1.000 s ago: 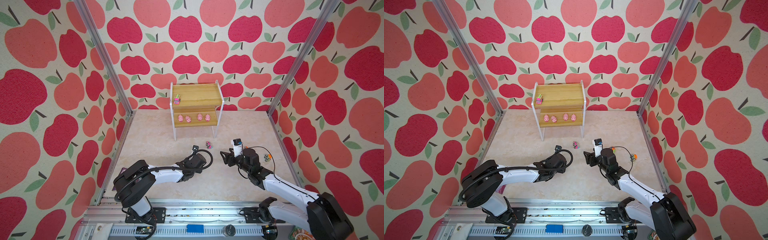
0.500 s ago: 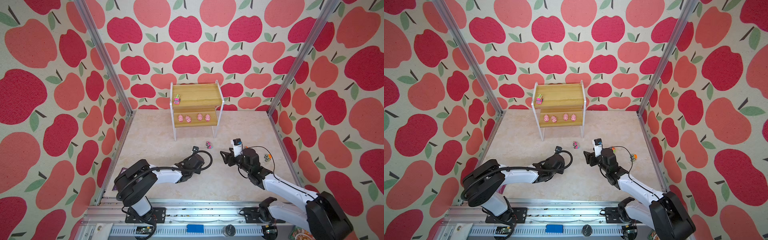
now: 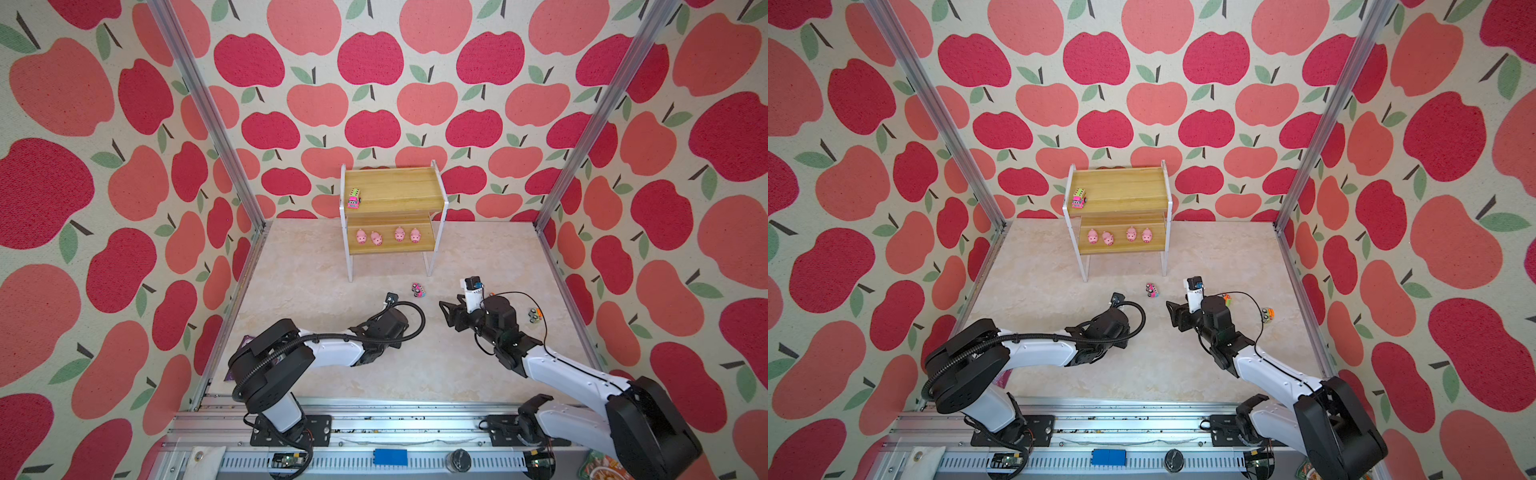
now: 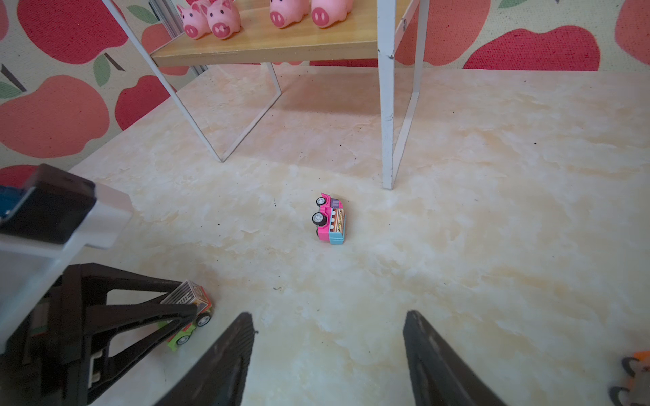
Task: Organize plastic toys on shelves
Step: Pick up the plastic toy from the center of the table.
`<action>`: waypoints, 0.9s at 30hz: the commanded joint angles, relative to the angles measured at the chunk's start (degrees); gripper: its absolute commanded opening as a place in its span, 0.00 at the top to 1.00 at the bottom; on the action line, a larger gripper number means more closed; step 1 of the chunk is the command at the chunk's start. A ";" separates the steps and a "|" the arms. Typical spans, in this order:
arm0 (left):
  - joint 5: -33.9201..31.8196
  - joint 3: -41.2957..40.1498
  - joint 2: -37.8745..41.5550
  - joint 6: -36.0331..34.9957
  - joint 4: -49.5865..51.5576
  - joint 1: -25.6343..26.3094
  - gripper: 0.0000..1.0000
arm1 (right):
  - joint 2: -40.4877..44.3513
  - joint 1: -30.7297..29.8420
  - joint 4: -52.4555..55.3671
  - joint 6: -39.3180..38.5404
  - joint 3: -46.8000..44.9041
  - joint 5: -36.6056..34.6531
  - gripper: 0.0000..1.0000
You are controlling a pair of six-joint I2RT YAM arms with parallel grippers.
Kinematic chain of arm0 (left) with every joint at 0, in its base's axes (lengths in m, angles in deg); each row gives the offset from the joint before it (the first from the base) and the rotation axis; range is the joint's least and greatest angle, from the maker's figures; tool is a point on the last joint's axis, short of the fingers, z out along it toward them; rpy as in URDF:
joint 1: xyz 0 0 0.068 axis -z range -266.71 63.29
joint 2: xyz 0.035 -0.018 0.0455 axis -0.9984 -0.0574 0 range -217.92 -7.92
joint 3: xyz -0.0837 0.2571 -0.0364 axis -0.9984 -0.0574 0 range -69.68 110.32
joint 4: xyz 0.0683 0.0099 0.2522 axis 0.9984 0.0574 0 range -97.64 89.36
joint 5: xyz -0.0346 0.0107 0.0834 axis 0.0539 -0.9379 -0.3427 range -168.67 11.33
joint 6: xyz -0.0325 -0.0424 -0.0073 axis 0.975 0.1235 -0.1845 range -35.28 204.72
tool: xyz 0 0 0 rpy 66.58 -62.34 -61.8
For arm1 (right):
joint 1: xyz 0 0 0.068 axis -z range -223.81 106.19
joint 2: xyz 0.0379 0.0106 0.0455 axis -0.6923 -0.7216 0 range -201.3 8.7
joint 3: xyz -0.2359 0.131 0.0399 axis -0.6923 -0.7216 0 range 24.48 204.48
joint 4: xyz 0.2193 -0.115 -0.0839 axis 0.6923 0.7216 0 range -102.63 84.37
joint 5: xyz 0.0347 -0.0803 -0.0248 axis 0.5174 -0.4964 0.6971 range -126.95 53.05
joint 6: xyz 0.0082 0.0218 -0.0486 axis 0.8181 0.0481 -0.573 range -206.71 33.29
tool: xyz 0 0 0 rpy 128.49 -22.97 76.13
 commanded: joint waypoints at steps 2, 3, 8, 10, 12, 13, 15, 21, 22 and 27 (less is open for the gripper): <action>-0.92 2.54 3.04 -2.04 6.25 -0.06 0.78 | -0.27 0.41 -2.36 -0.14 -1.47 0.69 0.30; -1.30 3.46 3.99 -2.26 7.80 -0.11 0.77 | -0.10 0.35 -2.34 -0.14 -1.56 0.63 0.30; -2.10 8.97 8.55 -3.13 15.84 -0.40 0.76 | 1.17 0.42 -1.69 -0.32 -1.85 -0.04 0.30; -2.32 11.90 9.94 -3.38 19.49 -0.79 0.76 | 1.94 0.43 -1.32 -0.47 -1.95 -0.26 0.30; -2.17 14.94 11.34 -3.88 22.74 -1.09 0.76 | 2.50 0.39 -0.87 -0.69 -1.98 -0.44 0.30; -2.02 16.31 11.91 -4.30 23.95 -1.26 0.76 | 2.67 0.39 -0.76 -0.80 -2.05 -0.45 0.30; -1.63 19.87 12.75 -4.78 27.31 -1.84 0.76 | 2.96 0.42 -0.72 -0.81 -2.22 -0.54 0.30; -0.33 31.96 12.84 -7.41 36.43 -3.96 0.75 | 3.33 0.47 -0.89 -1.21 -2.50 -0.68 0.30; 0.10 34.13 12.77 -7.77 37.76 -4.54 0.74 | 3.19 0.40 -1.02 -1.24 -2.53 -0.76 0.30; 2.25 45.11 11.73 -10.05 43.92 -7.87 0.74 | 1.59 0.34 -2.42 -1.32 -2.60 0.53 0.30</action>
